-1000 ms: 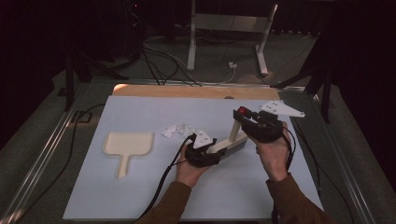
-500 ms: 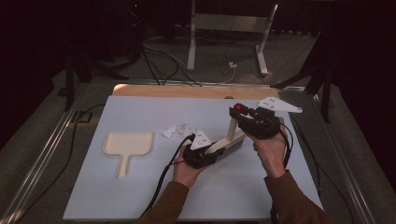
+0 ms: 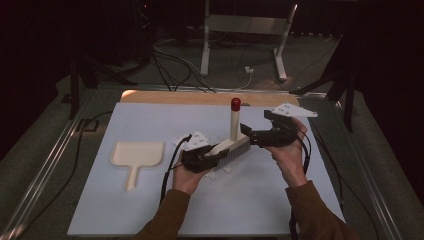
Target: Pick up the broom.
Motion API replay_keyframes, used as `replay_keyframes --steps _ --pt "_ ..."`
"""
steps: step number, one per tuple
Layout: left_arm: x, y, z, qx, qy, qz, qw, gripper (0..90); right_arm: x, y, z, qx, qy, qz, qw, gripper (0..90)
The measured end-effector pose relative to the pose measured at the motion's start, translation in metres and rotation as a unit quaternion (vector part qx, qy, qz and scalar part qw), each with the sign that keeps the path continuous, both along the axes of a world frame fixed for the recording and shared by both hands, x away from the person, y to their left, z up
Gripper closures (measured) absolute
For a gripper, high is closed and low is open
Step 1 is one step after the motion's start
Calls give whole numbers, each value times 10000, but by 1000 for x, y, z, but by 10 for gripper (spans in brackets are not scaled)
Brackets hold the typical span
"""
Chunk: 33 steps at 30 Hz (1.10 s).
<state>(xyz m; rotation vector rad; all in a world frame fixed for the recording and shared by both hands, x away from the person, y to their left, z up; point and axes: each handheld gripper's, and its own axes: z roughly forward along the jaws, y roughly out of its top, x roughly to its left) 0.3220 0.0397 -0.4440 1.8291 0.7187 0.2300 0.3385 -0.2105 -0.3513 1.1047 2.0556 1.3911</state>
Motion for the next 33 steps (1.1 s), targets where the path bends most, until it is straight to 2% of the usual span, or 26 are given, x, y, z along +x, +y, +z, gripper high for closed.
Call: replay_keyframes --steps 3,7,11,13,14,17,20,22,27,33 --pt "1 9 5 22 -37 -26 10000 694 2 1 -2 -31 21 100 9999 3" --pt "1 19 10 84 -65 -77 9999 693 7 3 -7 -36 91 418 9991 0" --pt "2 29 14 71 -70 -142 9998 694 9 4 -10 7 99 587 9982 0" --pt "2 34 15 60 -72 -173 9998 694 11 4 -12 130 18 735 9972 0" --pt "2 36 16 51 -71 -197 9998 693 15 3 -15 203 10 940 9954 0" --pt "2 44 19 46 -79 -275 9996 693 19 4 -19 189 32 1071 9941 0" --pt "2 51 21 74 -81 -356 9993 694 25 4 -24 255 219 1186 9924 0" --pt "2 54 22 88 -64 -412 9991 694 27 4 -26 237 373 1155 9923 0" --pt "5 62 24 105 -18 -492 9987 693 32 8 -32 323 507 1434 9878 0" --pt "7 69 26 11 23 -645 9979 694 39 22 -37 161 578 1812 9816 0"
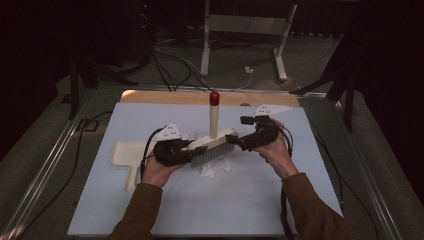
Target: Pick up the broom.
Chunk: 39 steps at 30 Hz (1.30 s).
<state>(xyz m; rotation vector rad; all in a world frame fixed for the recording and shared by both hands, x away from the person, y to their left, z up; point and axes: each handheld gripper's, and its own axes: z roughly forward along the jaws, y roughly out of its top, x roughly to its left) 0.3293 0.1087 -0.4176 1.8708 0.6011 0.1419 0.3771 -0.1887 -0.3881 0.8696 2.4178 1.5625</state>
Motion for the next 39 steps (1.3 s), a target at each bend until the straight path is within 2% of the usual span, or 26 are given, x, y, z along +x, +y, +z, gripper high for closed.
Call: replay_keyframes --steps 6,8,9,10,12,15,17,19,20,23,25,27,28,30,31,34,37,39 --pt "0 4 1 -75 51 -259 9996 694 5 14 -7 -198 55 474 9987 11" --pt "1 5 0 -123 78 -341 9993 694 6 18 -9 -238 111 708 9971 70" --pt "1 6 0 -149 110 -379 9991 694 6 19 -10 -201 175 975 9949 154" --pt "1 6 0 -176 130 -446 9988 694 6 19 -11 -191 189 1154 9930 178" --pt "2 7 -1 -225 184 -564 9980 694 4 22 -12 -273 144 1318 9908 204" --pt "2 8 -2 -243 199 -662 9973 694 2 24 -12 -274 168 1624 9862 305" --pt "2 9 -3 -310 219 -736 9966 693 1 23 -12 -243 163 1869 9819 390" --pt "1 9 -3 -340 215 -790 9961 692 1 22 -12 -271 201 2091 9773 436" --pt "2 9 -3 -360 222 -821 9957 692 1 22 -12 -271 201 2091 9773 436" --pt "2 11 -3 -514 248 -905 9943 687 -1 23 -15 -439 211 2325 9714 486" --pt "3 12 -3 -562 273 -959 9934 680 -2 22 -16 -457 236 2446 9683 520" --pt "3 13 -3 -592 300 -958 9932 668 -3 21 -18 -385 278 2565 9654 556" --pt "3 14 -3 -607 306 -974 9929 652 -3 21 -19 -312 340 2674 9625 588" --pt "4 14 -3 -680 337 -949 9926 638 -3 20 -20 -264 355 2711 9615 609" --pt "4 15 -3 -690 343 -951 9925 632 -3 20 -20 -212 415 2788 9592 621" --pt "4 15 -4 -665 358 -905 9930 609 -3 21 -21 -193 535 2814 9579 641" --pt "2 15 -5 -736 383 -1044 9911 622 -3 23 -22 -205 704 2905 9541 648" --pt "2 17 -7 -884 420 -1234 9875 665 -2 23 -23 -218 763 3005 9505 631"
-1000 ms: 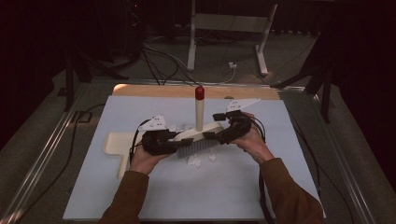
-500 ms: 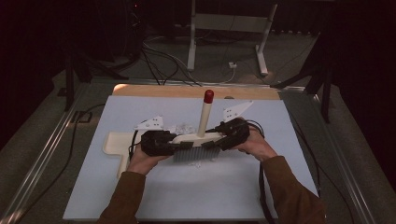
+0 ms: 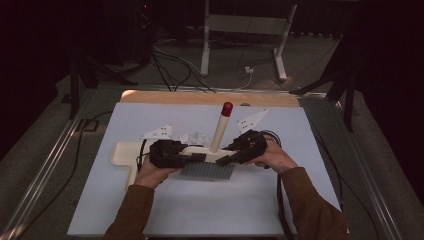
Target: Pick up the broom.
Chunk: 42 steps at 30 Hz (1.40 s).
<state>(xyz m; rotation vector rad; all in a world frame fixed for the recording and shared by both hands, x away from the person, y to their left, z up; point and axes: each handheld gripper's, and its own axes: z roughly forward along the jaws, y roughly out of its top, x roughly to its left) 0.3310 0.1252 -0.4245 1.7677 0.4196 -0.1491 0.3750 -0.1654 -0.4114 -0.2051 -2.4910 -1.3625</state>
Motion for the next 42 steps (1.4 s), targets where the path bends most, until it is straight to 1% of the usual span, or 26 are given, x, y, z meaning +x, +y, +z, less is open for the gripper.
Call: replay_keyframes --steps 1,2,4,6,9,14,16,17,20,21,22,23,24,25,26,27,28,30,31,32,34,37,38,39,40,42 --pt "-1 0 -1 -74 15 -43 10000 689 0 1 -1 -17 101 86 9999 620" --pt "-1 0 -1 -93 -13 -49 9999 689 0 1 -1 -17 101 86 9999 620" --pt "-1 1 -2 -193 34 -58 9998 691 1 1 -1 17 130 107 9999 621" --pt "0 2 -3 -226 75 -60 9997 691 2 2 -2 48 156 117 9998 620" --pt "0 2 -4 -171 56 -35 9998 692 3 3 -3 35 187 99 9998 616" --pt "0 -4 -5 -65 64 -63 9999 691 5 6 -6 34 183 186 9997 618" --pt "1 -5 -6 -56 64 -87 9999 690 3 9 -6 -71 178 232 9995 628" --pt "0 -5 -6 -72 52 -73 9999 687 3 9 -7 -78 181 254 9995 636" --pt "0 -4 -5 -122 -1 85 9999 644 1 8 -4 -29 76 257 9996 668" --pt "0 -4 -4 -114 -23 196 9997 625 0 8 -3 -19 32 208 9998 669" --pt "0 -4 -3 -96 -44 255 9996 607 -1 9 -1 -50 73 137 9999 670" --pt "-1 -4 -2 -21 -67 385 9992 545 0 8 0 -79 25 54 10000 670" --pt "-1 -5 -2 53 -86 482 9988 545 0 8 0 -79 25 54 10000 670" --pt "-1 -5 -1 126 -123 627 9979 508 0 8 -1 -117 41 53 9999 671" --pt "-1 -5 0 156 -129 746 9970 450 0 9 -2 -193 -6 16 9998 670" --pt "-1 -3 1 164 -131 908 9956 397 0 9 -2 -232 -9 -24 9997 670" --pt "-1 -3 1 148 -146 1016 9946 299 0 9 -3 -262 -42 -110 9996 671" --pt "-2 0 3 138 -216 1261 9917 214 1 9 -3 -257 -61 -199 9995 671" --pt "-3 1 4 153 -222 1387 9900 214 1 9 -3 -257 -61 -199 9995 671" --pt "-4 3 6 243 -278 1560 9871 164 1 8 -2 -218 -42 -249 9994 670" --pt "-5 5 7 340 -314 1780 9829 152 1 8 -2 -209 -41 -269 9994 671" --pt "-7 8 9 552 -419 2180 9735 68 2 7 -1 -206 -90 -384 9990 670" --pt "-8 10 9 596 -462 2324 9697 25 2 7 -1 -201 -91 -424 9989 670" --pt "-8 12 9 638 -480 2465 9659 15 2 6 -1 -188 -87 -456 9987 670" --pt "-8 13 8 725 -511 2628 9608 13 3 6 -1 -184 -109 -507 9985 670" --pt "-9 17 8 832 -557 2867 9528 5 3 5 -1 -139 -107 -574 9982 670"
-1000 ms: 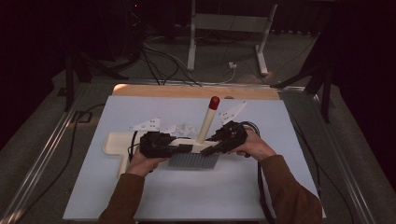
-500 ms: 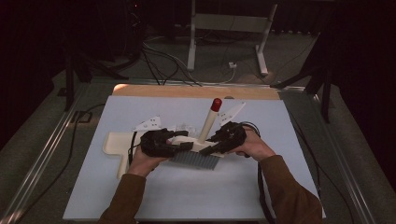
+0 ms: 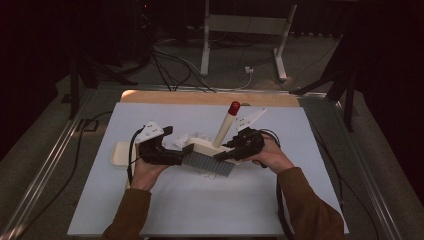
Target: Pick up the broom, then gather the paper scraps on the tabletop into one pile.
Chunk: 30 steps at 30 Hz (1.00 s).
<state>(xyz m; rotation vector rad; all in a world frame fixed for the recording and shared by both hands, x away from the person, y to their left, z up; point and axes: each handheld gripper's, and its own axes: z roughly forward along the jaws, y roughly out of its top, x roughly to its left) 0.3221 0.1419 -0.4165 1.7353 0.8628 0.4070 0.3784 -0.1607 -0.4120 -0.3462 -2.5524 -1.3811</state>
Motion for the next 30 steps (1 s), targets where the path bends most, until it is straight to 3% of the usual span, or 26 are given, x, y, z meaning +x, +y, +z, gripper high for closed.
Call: replay_keyframes --steps 4,11,18,22,30 --pt "-4 11 1 73 -64 536 9985 5 1 -2 2 58 -19 -166 9998 670" --pt "-15 34 0 71 -181 1067 9941 5 3 -8 7 177 -27 -677 9975 671" --pt "-28 59 -7 94 -196 1446 9893 5 8 -15 15 437 -222 -1363 9895 670" --pt "-38 73 -14 281 -186 1658 9856 5 10 -18 16 408 -347 -1700 9840 671" --pt "-59 94 -30 380 -101 1971 9796 5 19 -20 13 307 -341 -2056 9776 670"
